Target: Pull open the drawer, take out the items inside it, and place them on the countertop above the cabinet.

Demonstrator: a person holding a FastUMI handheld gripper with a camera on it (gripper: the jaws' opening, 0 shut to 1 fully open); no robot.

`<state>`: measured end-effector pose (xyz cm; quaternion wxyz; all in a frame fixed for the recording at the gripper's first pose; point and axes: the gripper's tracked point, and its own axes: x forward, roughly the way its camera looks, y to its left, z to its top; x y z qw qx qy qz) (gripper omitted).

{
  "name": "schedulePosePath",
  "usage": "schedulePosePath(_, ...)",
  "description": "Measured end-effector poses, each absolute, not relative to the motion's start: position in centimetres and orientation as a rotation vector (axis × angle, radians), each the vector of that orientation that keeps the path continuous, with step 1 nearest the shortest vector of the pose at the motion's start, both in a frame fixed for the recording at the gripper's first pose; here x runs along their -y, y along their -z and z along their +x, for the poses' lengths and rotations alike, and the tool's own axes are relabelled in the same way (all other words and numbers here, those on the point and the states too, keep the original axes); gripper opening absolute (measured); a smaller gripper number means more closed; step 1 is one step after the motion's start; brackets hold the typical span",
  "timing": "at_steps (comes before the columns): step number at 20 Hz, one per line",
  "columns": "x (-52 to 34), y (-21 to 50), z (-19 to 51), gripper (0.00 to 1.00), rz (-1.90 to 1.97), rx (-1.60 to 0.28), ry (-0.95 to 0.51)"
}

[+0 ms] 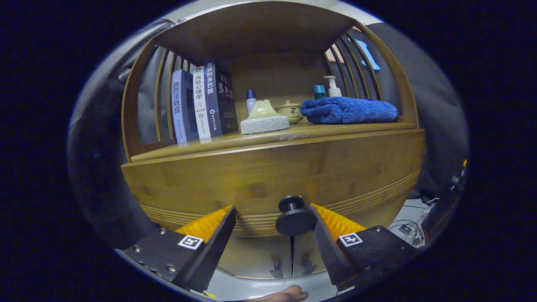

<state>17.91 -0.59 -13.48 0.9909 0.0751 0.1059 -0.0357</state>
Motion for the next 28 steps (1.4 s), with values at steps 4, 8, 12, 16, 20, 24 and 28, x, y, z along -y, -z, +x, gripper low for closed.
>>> schedulePosePath(4,0.6,13.7,18.0,1.0,0.173,-0.224,0.072)
schedulePosePath(8,-0.7,16.9,17.3,1.0,0.19,-0.361,0.029)
schedulePosePath(12,-2.2,17.5,14.7,1.0,0.093,-0.42,0.024)
schedulePosePath(16,-2.3,14.5,11.3,1.0,0.081,-0.399,0.035)
schedulePosePath(20,-1.8,9.0,7.8,1.0,0.056,-0.343,0.044)
schedulePosePath(24,-1.8,2.7,4.8,1.0,0.039,-0.249,0.043)
schedulePosePath(28,-1.6,-3.6,2.3,1.0,0.001,-0.171,0.054)
